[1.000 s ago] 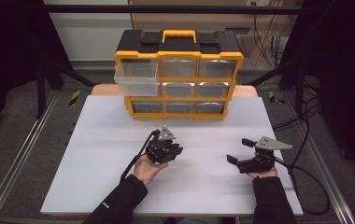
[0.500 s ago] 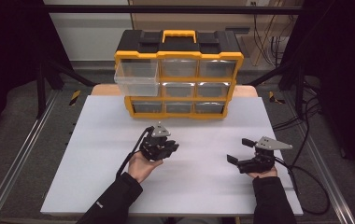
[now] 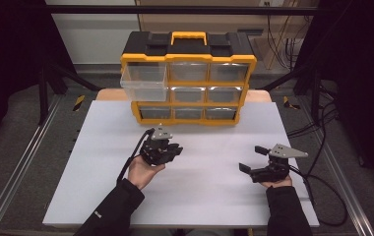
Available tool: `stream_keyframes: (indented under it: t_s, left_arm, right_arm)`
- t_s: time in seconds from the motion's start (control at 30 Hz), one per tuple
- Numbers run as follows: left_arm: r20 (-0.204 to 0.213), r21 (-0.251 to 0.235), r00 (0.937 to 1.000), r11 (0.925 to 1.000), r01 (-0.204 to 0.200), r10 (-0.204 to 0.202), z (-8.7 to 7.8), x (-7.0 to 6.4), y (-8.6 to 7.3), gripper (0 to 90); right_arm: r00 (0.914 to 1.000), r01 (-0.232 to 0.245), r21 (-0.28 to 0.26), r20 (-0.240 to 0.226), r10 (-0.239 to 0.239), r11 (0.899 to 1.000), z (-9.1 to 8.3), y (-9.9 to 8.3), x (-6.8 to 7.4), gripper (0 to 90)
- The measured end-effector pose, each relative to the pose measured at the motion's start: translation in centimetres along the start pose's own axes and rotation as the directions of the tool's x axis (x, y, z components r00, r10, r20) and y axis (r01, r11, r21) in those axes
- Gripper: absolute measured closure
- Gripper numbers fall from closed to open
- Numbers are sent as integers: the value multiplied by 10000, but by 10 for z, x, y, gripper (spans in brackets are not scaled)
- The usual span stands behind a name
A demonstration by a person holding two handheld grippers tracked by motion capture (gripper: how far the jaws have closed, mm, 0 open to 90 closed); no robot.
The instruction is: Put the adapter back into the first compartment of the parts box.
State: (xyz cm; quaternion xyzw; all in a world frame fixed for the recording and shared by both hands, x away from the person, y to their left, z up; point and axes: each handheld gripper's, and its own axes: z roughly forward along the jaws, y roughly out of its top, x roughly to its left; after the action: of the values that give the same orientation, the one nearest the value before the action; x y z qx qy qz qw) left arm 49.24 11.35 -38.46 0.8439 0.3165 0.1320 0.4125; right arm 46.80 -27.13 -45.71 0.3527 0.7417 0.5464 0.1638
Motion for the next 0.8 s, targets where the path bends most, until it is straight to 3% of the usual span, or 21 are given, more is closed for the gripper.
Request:
stream_keyframes:
  t_s: [0.8]
  left_arm:
    - [-345, -148, 9994, 9999, -13, 8, -30, 19, 10, 755]
  right_arm:
    - [10000, 35, 23, -12, -35, 10000, 0, 0, 0, 4]
